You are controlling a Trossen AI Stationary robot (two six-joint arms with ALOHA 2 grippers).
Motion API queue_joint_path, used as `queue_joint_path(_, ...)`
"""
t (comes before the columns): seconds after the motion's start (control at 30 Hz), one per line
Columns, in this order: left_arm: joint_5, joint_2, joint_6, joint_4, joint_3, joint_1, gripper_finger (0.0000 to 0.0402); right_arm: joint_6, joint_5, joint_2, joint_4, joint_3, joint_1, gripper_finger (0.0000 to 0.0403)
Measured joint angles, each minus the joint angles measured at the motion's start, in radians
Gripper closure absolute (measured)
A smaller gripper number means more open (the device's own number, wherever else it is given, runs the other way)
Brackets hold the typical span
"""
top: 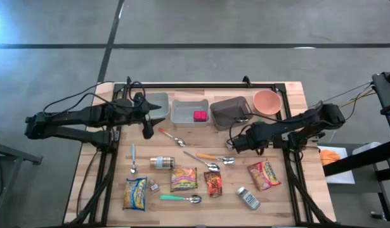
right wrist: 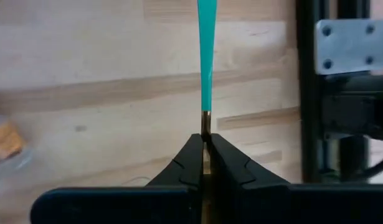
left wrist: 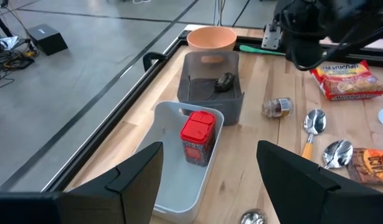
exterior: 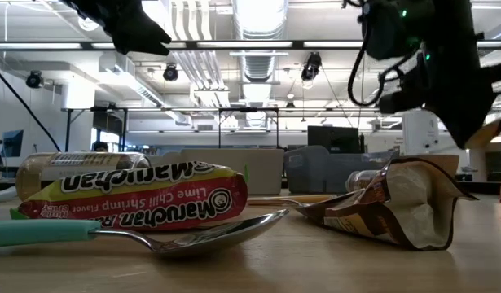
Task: Pick & Place Food Item
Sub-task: Put the green spoon into the black bin
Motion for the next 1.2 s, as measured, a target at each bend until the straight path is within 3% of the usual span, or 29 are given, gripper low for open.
queue_joint_path(0.17, 0.0, 0.0, -0.023, 0.027, 0.0, 0.0, 0.0139, -0.09, 0.088, -0.019, -0.061, 0.089, 0.034, 0.0392)
queue_joint_path(0.33, 0.0, 0.006, -0.045, 0.069, 0.0, 0.0, 0.0139, -0.305, 0.24, -0.062, -0.063, 0.166, 0.025, 0.0392)
queue_joint_path(0.5, 0.0, 0.034, -0.048, 0.112, 0.0, -0.001, 0.0139, -0.611, 0.37, -0.117, -0.054, 0.219, -0.053, 0.0392)
queue_joint_path(0.6, 0.0, 0.06, -0.052, 0.158, 0.0, -0.001, 0.0139, -0.829, 0.386, -0.148, -0.013, 0.226, -0.132, 0.0392)
queue_joint_path(0.7, 0.0, 0.091, -0.051, 0.204, 0.0, -0.001, 0.0139, -1.082, 0.356, -0.176, 0.104, 0.211, -0.226, 0.0392)
queue_joint_path(0.87, 0.0, 0.137, -0.043, 0.262, 0.0, -0.001, 0.0139, -1.495, 0.141, -0.197, 0.335, 0.155, -0.397, 0.0392)
queue_joint_path(1.2, 0.0, 0.166, -0.077, 0.253, 0.0, -0.001, 0.0139, -1.882, -0.073, -0.123, 0.435, 0.057, -0.654, 0.0392)
